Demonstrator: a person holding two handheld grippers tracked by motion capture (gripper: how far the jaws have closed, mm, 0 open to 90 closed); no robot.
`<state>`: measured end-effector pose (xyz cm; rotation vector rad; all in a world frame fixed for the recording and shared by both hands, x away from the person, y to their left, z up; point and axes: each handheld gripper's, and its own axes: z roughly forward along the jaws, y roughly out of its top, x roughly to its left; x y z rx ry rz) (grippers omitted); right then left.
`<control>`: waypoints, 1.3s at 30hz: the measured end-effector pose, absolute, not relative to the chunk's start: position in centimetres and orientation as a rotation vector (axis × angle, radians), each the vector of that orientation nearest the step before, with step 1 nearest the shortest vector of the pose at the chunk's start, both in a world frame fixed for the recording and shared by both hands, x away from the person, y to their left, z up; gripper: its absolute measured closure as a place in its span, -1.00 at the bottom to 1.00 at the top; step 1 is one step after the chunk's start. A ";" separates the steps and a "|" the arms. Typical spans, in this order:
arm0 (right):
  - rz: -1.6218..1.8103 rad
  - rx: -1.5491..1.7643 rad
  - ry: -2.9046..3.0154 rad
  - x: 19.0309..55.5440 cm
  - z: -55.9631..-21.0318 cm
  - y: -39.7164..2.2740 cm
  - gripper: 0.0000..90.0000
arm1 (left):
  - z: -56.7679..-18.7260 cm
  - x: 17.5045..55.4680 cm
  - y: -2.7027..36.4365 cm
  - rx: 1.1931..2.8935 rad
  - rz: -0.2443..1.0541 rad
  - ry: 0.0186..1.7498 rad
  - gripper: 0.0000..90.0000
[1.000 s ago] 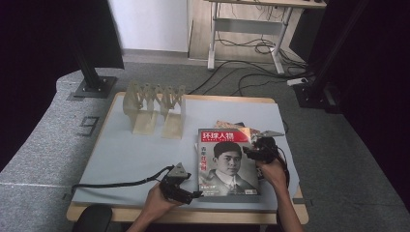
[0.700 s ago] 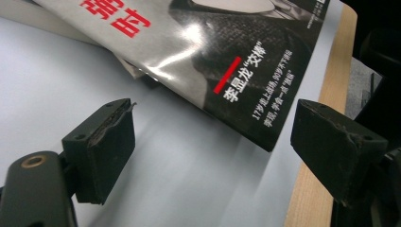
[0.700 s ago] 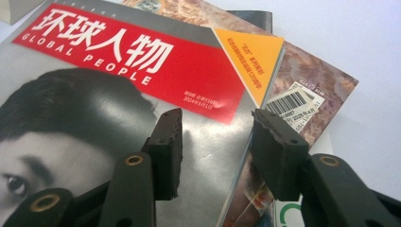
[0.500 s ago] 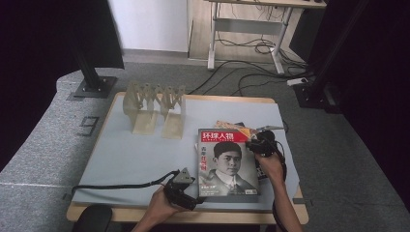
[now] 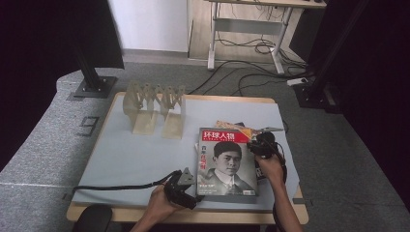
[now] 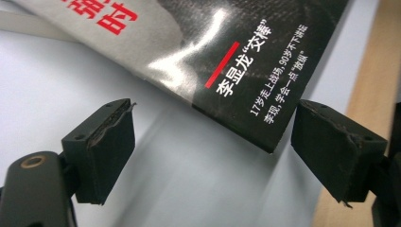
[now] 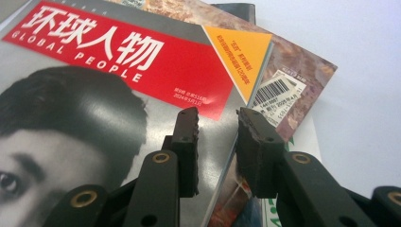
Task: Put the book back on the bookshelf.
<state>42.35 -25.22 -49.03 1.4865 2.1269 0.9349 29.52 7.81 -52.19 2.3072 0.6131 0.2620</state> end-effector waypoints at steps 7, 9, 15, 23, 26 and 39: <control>0.934 1.471 2.130 41.2 -49.0 -25.6 0.58 | -52.1 30.5 9.0 2.285 0.269 0.671 -0.61; 0.933 1.463 2.130 40.8 -49.1 -25.7 0.58 | -52.2 30.9 9.4 2.277 0.273 0.686 -0.56; 0.925 1.456 2.120 40.2 -49.1 -25.8 0.57 | -51.9 31.9 10.6 2.253 0.292 0.729 -0.33; 0.946 1.465 2.107 39.5 -49.2 -26.1 0.53 | -51.8 33.7 11.6 2.207 0.326 0.802 -0.03; 0.957 1.477 2.106 39.4 -49.3 -26.3 0.39 | -51.9 33.9 11.9 2.188 0.306 0.802 0.07; 0.951 1.506 2.081 40.8 -49.4 -27.6 -0.34 | -51.8 34.9 12.0 2.162 0.253 0.802 0.32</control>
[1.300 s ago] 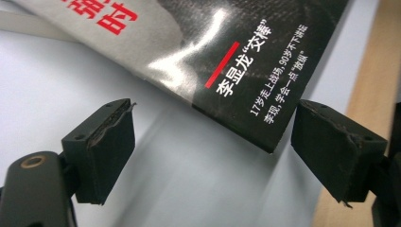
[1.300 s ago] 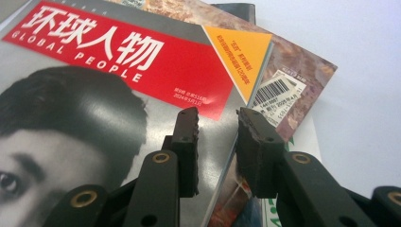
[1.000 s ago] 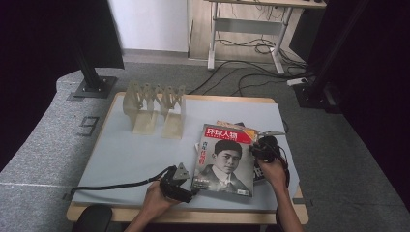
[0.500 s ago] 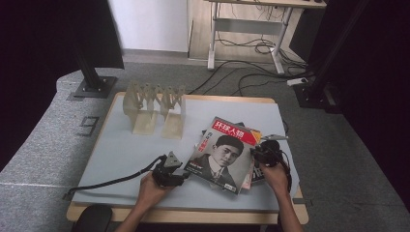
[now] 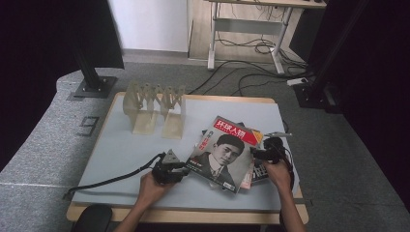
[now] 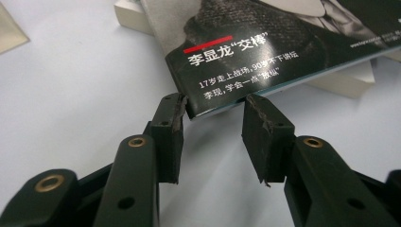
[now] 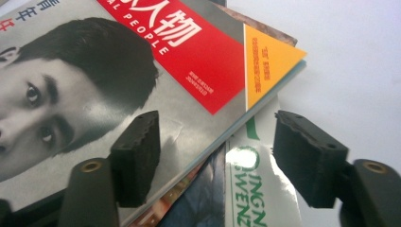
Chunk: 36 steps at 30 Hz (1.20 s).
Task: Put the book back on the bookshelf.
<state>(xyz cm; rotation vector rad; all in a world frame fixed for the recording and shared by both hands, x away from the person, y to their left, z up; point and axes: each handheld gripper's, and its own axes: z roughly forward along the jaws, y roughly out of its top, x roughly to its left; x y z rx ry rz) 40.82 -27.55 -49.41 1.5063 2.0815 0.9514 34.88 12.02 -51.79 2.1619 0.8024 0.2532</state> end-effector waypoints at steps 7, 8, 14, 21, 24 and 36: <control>0.978 1.537 2.059 41.4 -49.0 -28.6 -0.55 | -51.7 36.2 11.7 2.133 0.248 0.824 0.34; 0.987 1.552 2.055 41.5 -49.0 -28.9 -0.57 | -51.8 36.4 11.7 2.130 0.248 0.825 0.34; 1.024 1.623 2.037 42.2 -49.5 -30.6 -0.70 | -51.8 37.5 11.3 2.113 0.239 0.836 0.34; 1.048 1.670 2.051 43.4 -50.3 -31.3 -0.72 | -51.7 38.3 11.1 2.118 0.244 0.841 0.34; 1.076 1.700 2.052 44.1 -50.8 -31.3 -0.74 | -51.6 38.3 11.0 2.121 0.245 0.838 0.34; 1.220 1.804 2.064 45.5 -51.6 -31.4 -0.65 | -51.7 38.5 11.0 2.122 0.240 0.836 0.32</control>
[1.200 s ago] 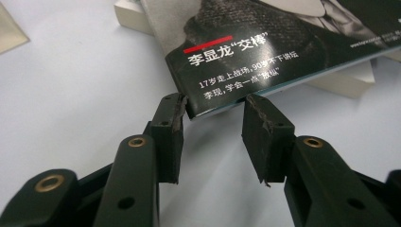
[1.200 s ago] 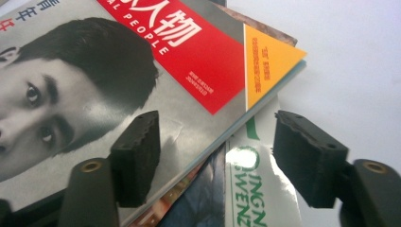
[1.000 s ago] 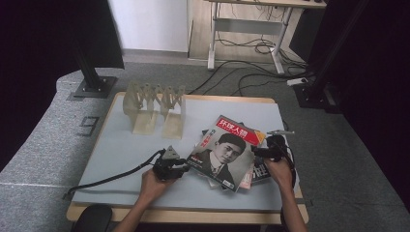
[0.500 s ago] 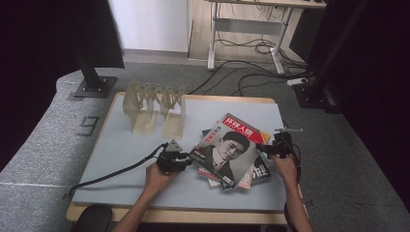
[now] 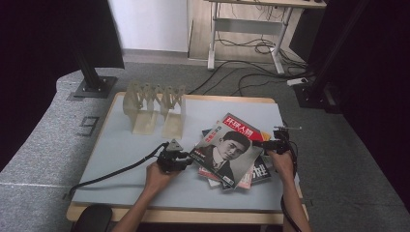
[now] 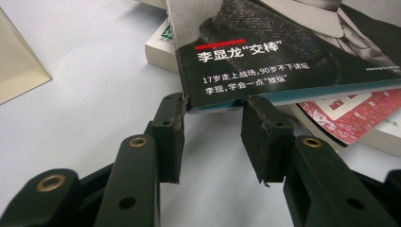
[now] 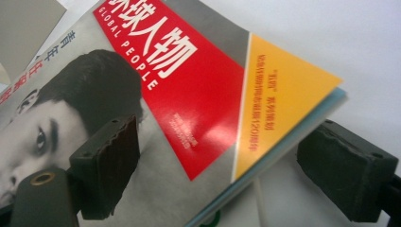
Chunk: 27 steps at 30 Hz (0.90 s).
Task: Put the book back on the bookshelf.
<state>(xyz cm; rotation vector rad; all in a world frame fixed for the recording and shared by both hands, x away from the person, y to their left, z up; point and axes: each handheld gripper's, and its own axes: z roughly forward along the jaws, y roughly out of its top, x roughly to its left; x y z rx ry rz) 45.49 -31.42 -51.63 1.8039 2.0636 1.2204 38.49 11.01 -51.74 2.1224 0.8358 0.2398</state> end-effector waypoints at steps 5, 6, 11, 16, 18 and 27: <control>1.185 1.750 2.051 45.4 -50.6 -30.7 -0.54 | -51.7 38.5 11.0 2.120 0.234 0.836 0.31; 1.181 1.745 2.045 45.4 -50.3 -30.6 -0.52 | -51.7 38.5 11.0 2.119 0.232 0.836 0.31; 1.169 1.722 2.008 45.1 -49.0 -30.3 -0.12 | -51.8 38.6 11.0 2.118 0.214 0.833 0.27; 1.100 1.675 1.992 44.7 -47.9 -30.3 0.49 | -51.8 38.6 11.0 2.117 0.200 0.830 0.21; 1.092 1.661 1.987 44.5 -47.7 -30.3 0.66 | -51.8 38.6 11.0 2.119 0.195 0.830 0.17; 1.110 1.581 2.004 43.8 -46.1 -29.6 0.90 | -51.8 38.0 11.2 2.178 0.220 0.800 -0.09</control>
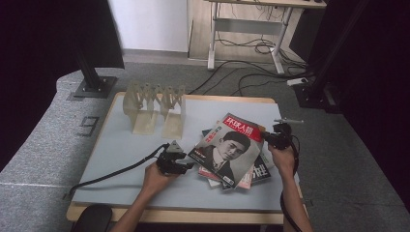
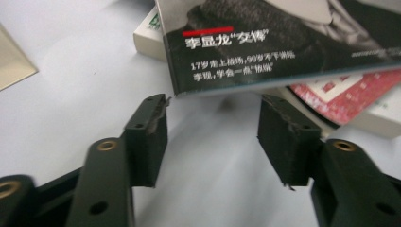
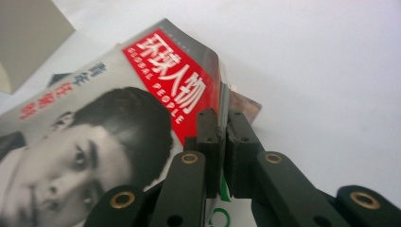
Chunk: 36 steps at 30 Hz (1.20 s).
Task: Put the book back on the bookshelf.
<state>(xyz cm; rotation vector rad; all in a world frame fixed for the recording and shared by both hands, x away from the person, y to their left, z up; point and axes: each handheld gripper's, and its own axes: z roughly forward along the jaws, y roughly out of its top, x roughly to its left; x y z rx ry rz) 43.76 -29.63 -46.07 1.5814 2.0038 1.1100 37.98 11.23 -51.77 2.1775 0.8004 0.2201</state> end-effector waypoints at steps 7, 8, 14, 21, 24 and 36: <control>1.121 1.505 2.022 42.8 -44.4 -28.7 0.90 | -51.0 38.0 11.8 2.188 0.209 0.790 -0.27; 1.124 1.500 2.023 42.7 -44.2 -28.6 0.90 | -50.8 38.0 11.9 2.186 0.200 0.783 -0.29; 1.156 1.447 2.021 41.6 -43.0 -28.1 0.91 | -49.9 38.2 12.3 2.176 0.189 0.766 -0.40; 1.187 1.344 2.027 40.2 -41.1 -27.2 0.90 | -48.9 38.5 12.6 2.150 0.165 0.756 -0.44; 1.199 1.320 2.033 39.9 -40.6 -26.9 0.90 | -48.5 38.7 12.5 2.141 0.157 0.752 -0.44; 1.263 1.200 2.044 38.1 -38.3 -25.3 0.89 | -47.6 39.4 11.4 2.162 0.128 0.721 -0.43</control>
